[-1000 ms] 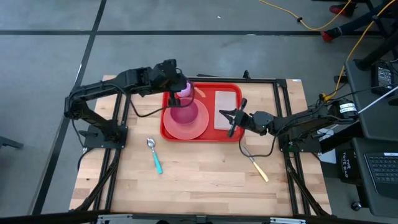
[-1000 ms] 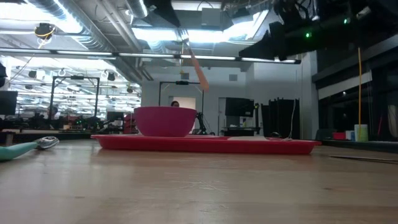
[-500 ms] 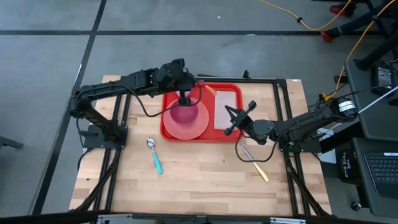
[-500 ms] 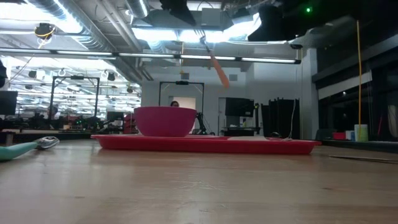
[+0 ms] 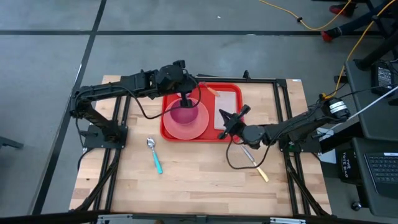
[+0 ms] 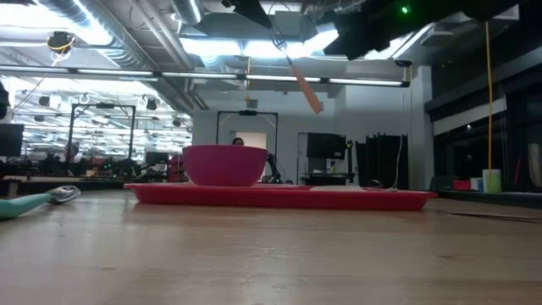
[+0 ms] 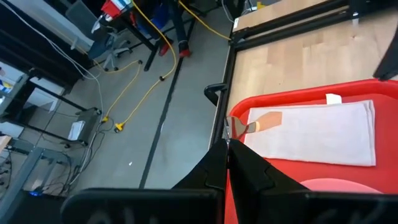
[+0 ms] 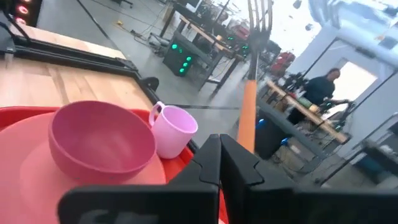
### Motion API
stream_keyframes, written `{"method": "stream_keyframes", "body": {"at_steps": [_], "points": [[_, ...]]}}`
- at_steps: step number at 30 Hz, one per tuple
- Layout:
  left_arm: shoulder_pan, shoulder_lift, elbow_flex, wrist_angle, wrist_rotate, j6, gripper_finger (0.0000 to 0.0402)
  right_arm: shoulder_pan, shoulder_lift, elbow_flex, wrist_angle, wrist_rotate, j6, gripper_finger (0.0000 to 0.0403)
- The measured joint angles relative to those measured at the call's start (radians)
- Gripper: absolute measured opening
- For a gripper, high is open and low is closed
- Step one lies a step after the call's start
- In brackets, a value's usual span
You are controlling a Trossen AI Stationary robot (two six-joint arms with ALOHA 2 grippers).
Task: Set up tray
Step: Put the orange fork on the brown napkin
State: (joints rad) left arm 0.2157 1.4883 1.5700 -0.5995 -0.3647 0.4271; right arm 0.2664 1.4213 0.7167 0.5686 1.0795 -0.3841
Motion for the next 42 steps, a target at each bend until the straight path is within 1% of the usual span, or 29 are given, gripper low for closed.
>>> {"method": "stream_keyframes", "body": {"at_steps": [4,9,11,17,21,28,30,32,34,37,42], "points": [[0.001,0.000,0.000,-0.001,-0.001,-0.012,0.0002,0.014,0.057,0.078,-0.010,0.042,-0.015,0.0008],[0.001,0.000,0.000,-0.001,-0.001,-0.014,0.0002,0.014,0.098,0.136,-0.046,0.053,-0.017,0.0010],[0.001,0.000,0.000,-0.002,-0.001,-0.014,0.0002,0.014,0.103,0.150,-0.062,0.053,-0.020,0.0011],[0.001,0.000,0.000,-0.001,-0.001,-0.014,0.0002,0.008,0.109,0.159,-0.079,0.041,-0.097,0.0017],[0.001,0.000,0.000,-0.001,-0.001,-0.014,0.0002,-0.004,0.109,0.159,-0.082,0.039,-0.098,0.0047],[0.002,0.000,0.000,0.027,-0.004,-0.023,0.0002,-0.090,0.114,0.159,-0.080,0.036,-0.089,0.0119],[0.002,0.000,0.000,0.027,-0.008,-0.025,0.0002,-0.111,0.114,0.159,-0.080,0.015,-0.089,0.0135],[0.003,0.000,0.000,0.027,-0.011,-0.025,0.0002,-0.129,0.114,0.159,-0.079,-0.028,-0.071,0.0148],[0.003,0.000,0.000,0.027,-0.011,-0.026,0.0002,-0.146,0.115,0.159,-0.079,-0.057,-0.065,0.0159],[0.006,-0.002,0.000,0.028,-0.010,-0.042,0.0002,-0.173,0.115,0.160,-0.079,-0.061,-0.065,0.0170],[0.026,-0.005,0.000,0.028,-0.010,-0.087,0.0002,-0.202,0.115,0.159,-0.079,-0.061,-0.063,0.0173]]}}
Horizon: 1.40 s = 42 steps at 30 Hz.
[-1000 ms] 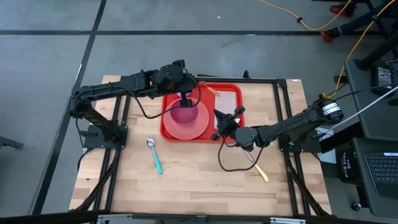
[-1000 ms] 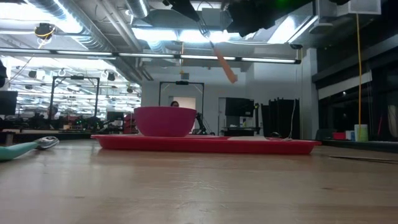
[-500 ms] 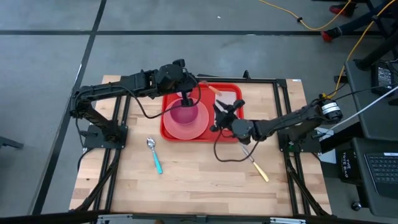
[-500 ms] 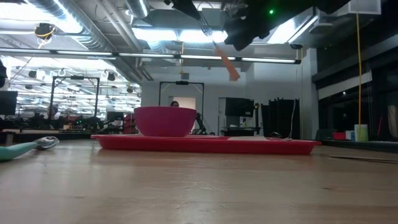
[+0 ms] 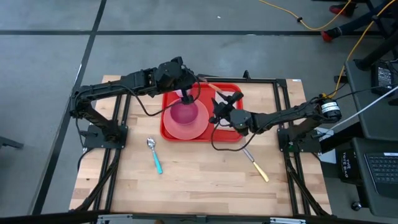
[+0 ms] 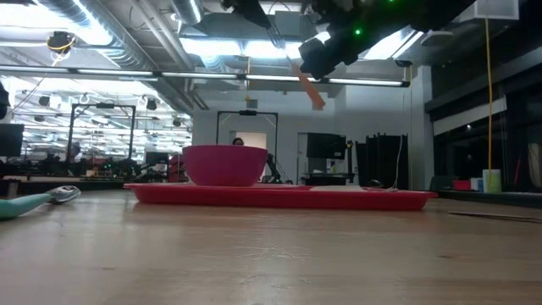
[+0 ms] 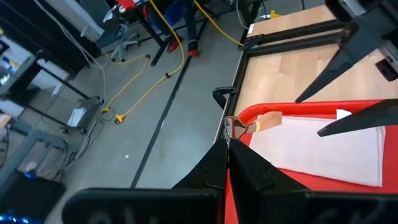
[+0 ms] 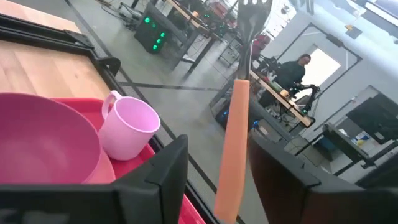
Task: Set up tray
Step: Put the orange fork on the brown napkin
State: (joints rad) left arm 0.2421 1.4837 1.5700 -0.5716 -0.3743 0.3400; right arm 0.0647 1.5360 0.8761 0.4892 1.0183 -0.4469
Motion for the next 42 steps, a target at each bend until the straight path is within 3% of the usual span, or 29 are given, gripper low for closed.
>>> {"method": "stream_keyframes", "body": {"at_steps": [9,15,28,42], "points": [[0.045,0.000,0.000,0.001,0.055,-0.095,0.0002,-0.035,0.000,0.000,0.000,-0.005,-0.008,0.0173],[0.049,0.000,0.000,0.015,0.059,-0.110,0.0002,-0.080,0.000,0.000,0.000,-0.088,-0.011,0.0173],[0.049,0.000,0.000,0.031,0.062,-0.136,0.0002,-0.122,0.000,0.000,0.039,-0.079,-0.188,0.0173],[0.049,0.000,0.000,0.037,0.107,-0.162,0.0002,-0.149,0.000,0.000,0.068,-0.078,-0.191,0.0173]]}}
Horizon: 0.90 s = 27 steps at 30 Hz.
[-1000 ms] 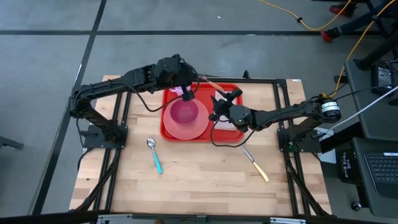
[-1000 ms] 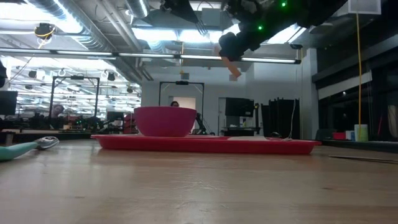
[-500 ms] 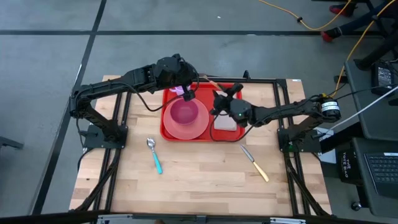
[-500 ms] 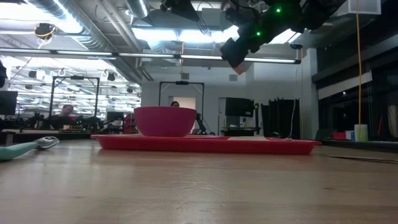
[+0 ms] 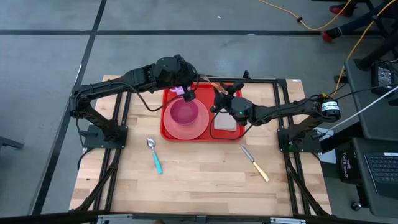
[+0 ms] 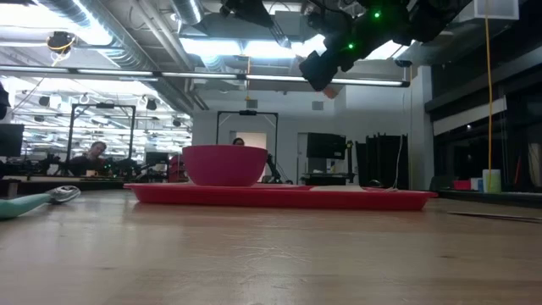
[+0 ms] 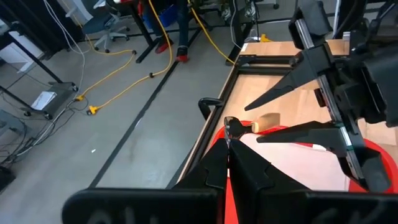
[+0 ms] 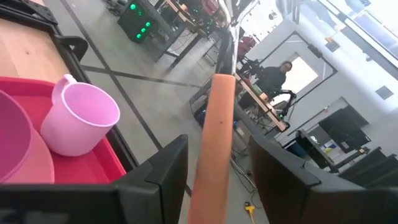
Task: Set up tray
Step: Put the orange fork on the brown napkin
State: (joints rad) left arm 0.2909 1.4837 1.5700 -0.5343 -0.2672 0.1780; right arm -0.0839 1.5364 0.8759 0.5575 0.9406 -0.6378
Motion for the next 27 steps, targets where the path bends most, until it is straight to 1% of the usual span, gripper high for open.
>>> {"method": "stream_keyframes", "body": {"at_steps": [5,11,17,20,23,27], "points": [[0.000,0.000,0.000,0.000,0.000,-0.001,0.0002,-0.002,0.000,0.000,0.000,0.010,0.000,0.0173],[0.000,0.000,0.000,0.001,0.000,-0.012,0.0002,-0.002,0.000,0.000,-0.001,0.085,0.000,0.0173],[0.000,0.000,0.000,0.001,-0.006,-0.025,0.0002,-0.002,0.000,0.000,0.004,0.086,0.000,0.0171],[0.000,0.000,0.000,0.001,-0.007,-0.027,0.0002,0.000,0.000,0.000,0.006,0.086,0.001,0.0159],[0.000,0.000,0.000,0.001,-0.008,-0.034,0.0002,0.000,0.000,0.000,0.006,0.081,0.001,0.0139],[0.000,0.000,0.000,0.001,-0.008,-0.035,0.0002,0.000,0.000,-0.001,0.017,0.025,0.005,0.0109]]}}
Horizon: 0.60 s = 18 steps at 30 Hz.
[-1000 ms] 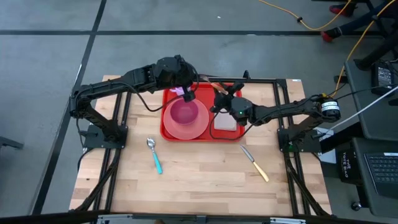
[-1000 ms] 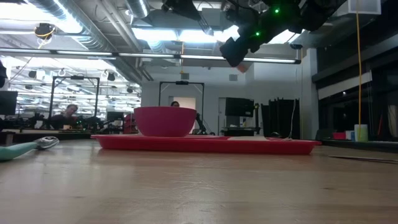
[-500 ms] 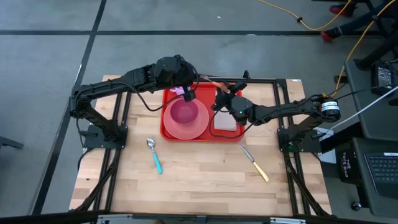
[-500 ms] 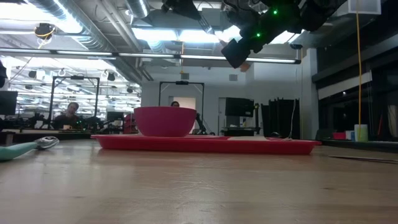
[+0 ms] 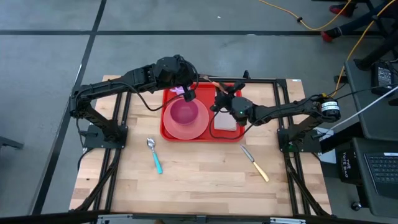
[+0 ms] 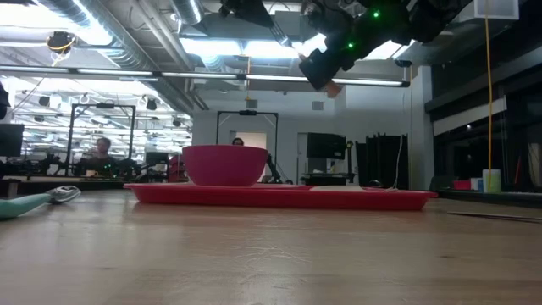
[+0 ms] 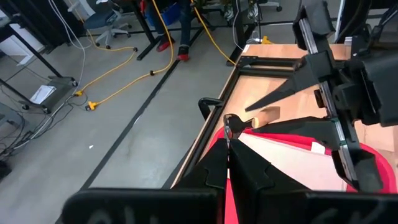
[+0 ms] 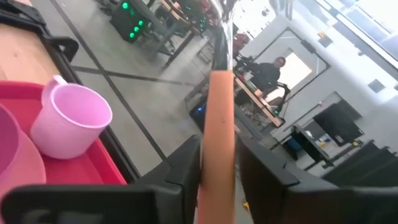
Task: Set up tray
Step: Put the orange fork on the brown napkin
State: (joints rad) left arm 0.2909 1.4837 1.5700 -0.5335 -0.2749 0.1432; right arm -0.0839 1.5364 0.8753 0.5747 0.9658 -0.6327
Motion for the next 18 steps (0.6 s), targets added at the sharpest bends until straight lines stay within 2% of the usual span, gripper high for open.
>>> {"method": "stream_keyframes", "body": {"at_steps": [6,18], "points": [[0.000,0.000,0.000,0.000,0.000,0.000,0.0002,0.001,0.000,0.000,0.006,-0.002,0.000,0.0075],[0.000,0.000,0.000,0.000,0.036,0.000,0.0002,0.001,0.000,0.000,0.003,0.002,0.001,0.0072]]}}
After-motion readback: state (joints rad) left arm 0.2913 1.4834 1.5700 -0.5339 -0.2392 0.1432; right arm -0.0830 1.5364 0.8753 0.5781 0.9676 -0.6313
